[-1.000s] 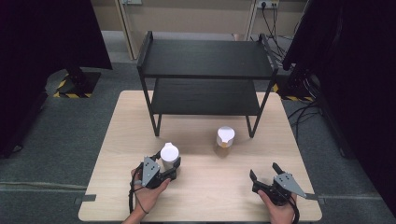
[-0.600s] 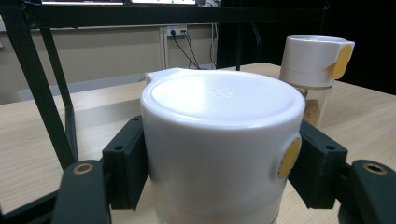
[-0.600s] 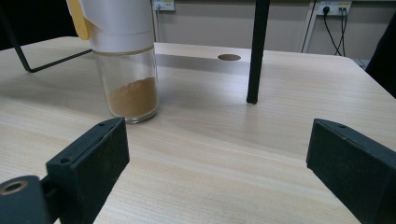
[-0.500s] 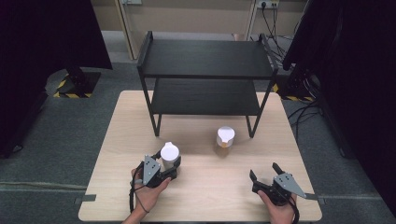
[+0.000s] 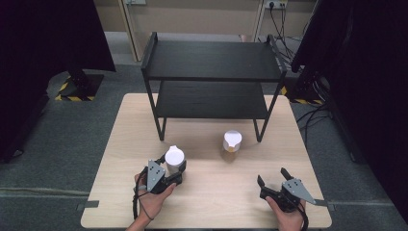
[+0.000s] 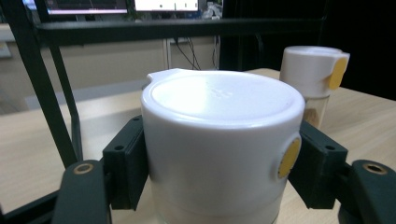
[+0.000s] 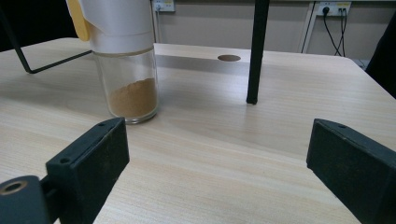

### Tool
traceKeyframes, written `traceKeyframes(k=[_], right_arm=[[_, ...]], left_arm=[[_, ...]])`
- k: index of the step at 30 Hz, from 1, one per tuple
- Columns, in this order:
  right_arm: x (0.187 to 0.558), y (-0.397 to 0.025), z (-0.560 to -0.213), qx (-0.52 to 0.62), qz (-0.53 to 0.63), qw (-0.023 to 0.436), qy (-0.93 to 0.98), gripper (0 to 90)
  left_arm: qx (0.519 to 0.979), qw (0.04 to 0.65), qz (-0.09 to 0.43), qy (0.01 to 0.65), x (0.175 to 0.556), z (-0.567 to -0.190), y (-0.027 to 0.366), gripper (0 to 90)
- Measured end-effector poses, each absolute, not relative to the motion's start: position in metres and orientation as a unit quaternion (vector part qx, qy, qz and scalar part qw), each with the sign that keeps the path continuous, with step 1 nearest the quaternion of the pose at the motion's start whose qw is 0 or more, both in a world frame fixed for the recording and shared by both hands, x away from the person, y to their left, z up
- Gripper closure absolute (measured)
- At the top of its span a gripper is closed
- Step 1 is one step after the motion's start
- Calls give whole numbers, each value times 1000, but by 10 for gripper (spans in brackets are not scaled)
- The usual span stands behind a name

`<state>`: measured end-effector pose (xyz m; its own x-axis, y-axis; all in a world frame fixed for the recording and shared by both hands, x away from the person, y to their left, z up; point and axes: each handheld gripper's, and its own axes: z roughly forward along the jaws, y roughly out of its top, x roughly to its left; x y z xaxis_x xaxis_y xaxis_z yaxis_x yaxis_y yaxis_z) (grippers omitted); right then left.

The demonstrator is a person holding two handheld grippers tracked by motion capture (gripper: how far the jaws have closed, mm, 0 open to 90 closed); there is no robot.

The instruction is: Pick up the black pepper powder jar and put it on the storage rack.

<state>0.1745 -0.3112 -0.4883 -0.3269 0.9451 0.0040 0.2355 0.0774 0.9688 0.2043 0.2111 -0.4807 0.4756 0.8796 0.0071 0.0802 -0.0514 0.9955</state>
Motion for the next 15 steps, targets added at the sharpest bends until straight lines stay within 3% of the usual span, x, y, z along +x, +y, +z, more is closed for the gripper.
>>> traceKeyframes(k=[15], right_arm=[[174, -311, -489, 460, 501, 354, 642, 61]], left_arm=[[602, 605, 373, 363, 204, -451, 213, 310]])
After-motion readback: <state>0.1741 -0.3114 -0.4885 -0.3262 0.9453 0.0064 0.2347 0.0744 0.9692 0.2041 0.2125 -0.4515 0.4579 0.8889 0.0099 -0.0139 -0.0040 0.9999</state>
